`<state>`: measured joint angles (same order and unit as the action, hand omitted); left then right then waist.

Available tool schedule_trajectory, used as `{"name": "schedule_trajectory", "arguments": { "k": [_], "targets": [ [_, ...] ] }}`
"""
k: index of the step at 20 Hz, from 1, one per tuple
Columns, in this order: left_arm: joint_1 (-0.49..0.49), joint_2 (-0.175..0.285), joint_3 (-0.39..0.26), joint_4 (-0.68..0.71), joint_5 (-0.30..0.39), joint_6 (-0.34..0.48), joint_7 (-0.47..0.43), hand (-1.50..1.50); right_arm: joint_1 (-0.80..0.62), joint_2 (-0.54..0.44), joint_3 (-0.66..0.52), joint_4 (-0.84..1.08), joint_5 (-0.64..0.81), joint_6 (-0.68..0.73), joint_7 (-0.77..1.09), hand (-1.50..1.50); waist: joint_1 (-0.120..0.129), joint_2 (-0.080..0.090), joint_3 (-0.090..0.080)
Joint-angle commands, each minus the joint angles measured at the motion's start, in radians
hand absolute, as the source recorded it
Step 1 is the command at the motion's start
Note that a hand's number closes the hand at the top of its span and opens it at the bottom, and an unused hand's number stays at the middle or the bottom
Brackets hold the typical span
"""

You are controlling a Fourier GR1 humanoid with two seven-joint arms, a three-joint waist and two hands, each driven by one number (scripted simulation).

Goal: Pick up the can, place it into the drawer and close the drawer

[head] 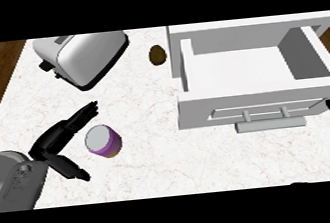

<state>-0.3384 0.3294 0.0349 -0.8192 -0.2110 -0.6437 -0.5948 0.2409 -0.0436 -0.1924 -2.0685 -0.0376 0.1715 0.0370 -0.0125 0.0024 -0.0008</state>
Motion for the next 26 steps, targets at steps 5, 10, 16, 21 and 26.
{"name": "schedule_trajectory", "arguments": {
  "k": [5,10,16,21,26],
  "targets": [
    [-0.038,-0.006,-0.040,0.162,-0.047,-0.016,-0.174,-1.50,0.013,0.022,0.026,-0.047,0.025,-0.013,0.034,-1.50,0.001,-0.001,0.000],
    [-0.154,0.017,-0.031,0.325,-0.055,-0.014,-0.199,-1.50,0.058,0.036,0.021,-0.015,0.022,0.006,-0.043,-1.50,-0.007,0.002,0.000],
    [-0.179,-0.008,-0.049,0.366,-0.046,-0.014,-0.210,-1.50,0.021,0.023,0.013,0.018,0.026,0.016,-0.049,-1.50,-0.004,0.002,0.000],
    [-0.198,-0.035,-0.067,0.410,-0.063,0.026,-0.242,-1.50,0.012,-0.014,-0.045,-0.034,-0.050,0.028,0.034,-1.50,-0.006,0.002,0.000],
    [-0.207,-0.046,-0.077,0.471,-0.084,0.074,-0.296,-1.50,-0.020,0.002,-0.004,-0.095,-0.017,-0.002,0.102,-1.50,-0.006,0.003,-0.001]
  ]
}}
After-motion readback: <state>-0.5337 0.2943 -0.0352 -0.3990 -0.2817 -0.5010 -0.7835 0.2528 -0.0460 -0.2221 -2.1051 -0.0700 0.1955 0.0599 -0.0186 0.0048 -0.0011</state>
